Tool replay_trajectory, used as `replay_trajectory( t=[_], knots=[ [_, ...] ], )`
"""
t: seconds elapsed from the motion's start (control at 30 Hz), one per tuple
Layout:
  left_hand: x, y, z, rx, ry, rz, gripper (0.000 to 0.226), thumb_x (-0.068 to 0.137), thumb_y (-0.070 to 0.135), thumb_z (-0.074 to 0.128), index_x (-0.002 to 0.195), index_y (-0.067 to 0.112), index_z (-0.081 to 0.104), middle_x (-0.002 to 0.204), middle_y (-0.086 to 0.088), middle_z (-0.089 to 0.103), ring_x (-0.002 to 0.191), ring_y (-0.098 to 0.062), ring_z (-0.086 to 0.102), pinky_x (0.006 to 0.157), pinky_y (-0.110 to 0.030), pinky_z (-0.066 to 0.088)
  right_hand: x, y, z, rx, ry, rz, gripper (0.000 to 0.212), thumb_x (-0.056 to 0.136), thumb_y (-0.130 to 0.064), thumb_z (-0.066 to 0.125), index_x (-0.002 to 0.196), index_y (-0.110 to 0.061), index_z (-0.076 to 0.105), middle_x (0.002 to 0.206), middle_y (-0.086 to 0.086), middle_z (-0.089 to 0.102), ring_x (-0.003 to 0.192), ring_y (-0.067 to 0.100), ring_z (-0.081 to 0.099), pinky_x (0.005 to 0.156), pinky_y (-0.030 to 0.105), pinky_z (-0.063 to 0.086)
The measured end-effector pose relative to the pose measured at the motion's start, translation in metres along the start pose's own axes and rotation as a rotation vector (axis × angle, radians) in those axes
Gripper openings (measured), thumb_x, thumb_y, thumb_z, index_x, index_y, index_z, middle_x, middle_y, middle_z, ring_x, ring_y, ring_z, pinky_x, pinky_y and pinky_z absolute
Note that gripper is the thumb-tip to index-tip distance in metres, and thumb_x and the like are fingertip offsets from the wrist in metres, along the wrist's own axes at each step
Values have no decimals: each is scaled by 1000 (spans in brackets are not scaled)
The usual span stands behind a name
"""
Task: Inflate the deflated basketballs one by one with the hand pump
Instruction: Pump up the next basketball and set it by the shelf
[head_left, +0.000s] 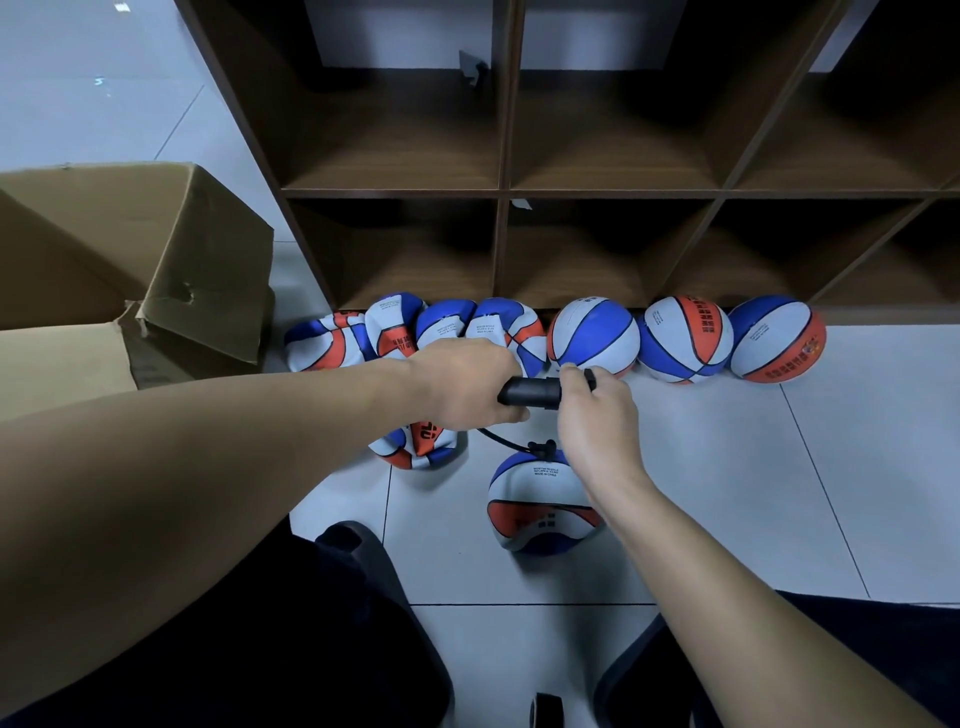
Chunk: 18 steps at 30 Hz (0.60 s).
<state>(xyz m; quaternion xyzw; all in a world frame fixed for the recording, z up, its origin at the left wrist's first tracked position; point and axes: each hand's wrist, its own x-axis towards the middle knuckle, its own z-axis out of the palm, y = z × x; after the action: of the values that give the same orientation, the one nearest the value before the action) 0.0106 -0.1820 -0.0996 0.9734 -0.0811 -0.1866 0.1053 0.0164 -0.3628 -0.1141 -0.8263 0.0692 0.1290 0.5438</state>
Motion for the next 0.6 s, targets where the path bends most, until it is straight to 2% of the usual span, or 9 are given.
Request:
replay_trajectory(
  t=[0.1,0.2,0.33,0.53,0.6],
  knots=[
    [0,-4,0,-34,-23,-11,34,100,59,64,86,27,64,74,2,67,68,-19,64,60,-35,50,9,1,-14,-36,19,17,33,102,-26,54,71,-16,49,70,1,52,64,22,46,61,34,39],
    [-3,-15,3,-44,-65,-54,35,100,59,66,86,27,63,74,2,66,67,-18,63,62,-37,52,23,4,-35,27,119,63,37,96,-14,53,63,-19,39,64,-3,44,63,21,38,60,34,32],
    [-4,-26,3,-53,-80,-94,34,100,59,67,88,27,64,77,0,69,69,-20,66,68,-40,56,33,6,-53,158,211,168,38,95,-16,55,63,-27,38,59,-9,38,59,18,33,54,31,29],
    [-6,-22,9,0,-46,-104,32,101,57,64,87,29,64,75,2,66,68,-18,64,61,-35,51,22,3,-39,156,185,96,42,94,-13,51,57,-29,39,50,-16,38,59,16,34,58,33,32],
    [-6,-18,9,1,-19,-98,32,102,57,62,86,29,64,75,2,66,69,-19,65,60,-34,50,18,2,-33,145,203,65,38,95,-12,51,62,-25,38,52,-14,39,60,17,35,60,33,33]
  ],
)
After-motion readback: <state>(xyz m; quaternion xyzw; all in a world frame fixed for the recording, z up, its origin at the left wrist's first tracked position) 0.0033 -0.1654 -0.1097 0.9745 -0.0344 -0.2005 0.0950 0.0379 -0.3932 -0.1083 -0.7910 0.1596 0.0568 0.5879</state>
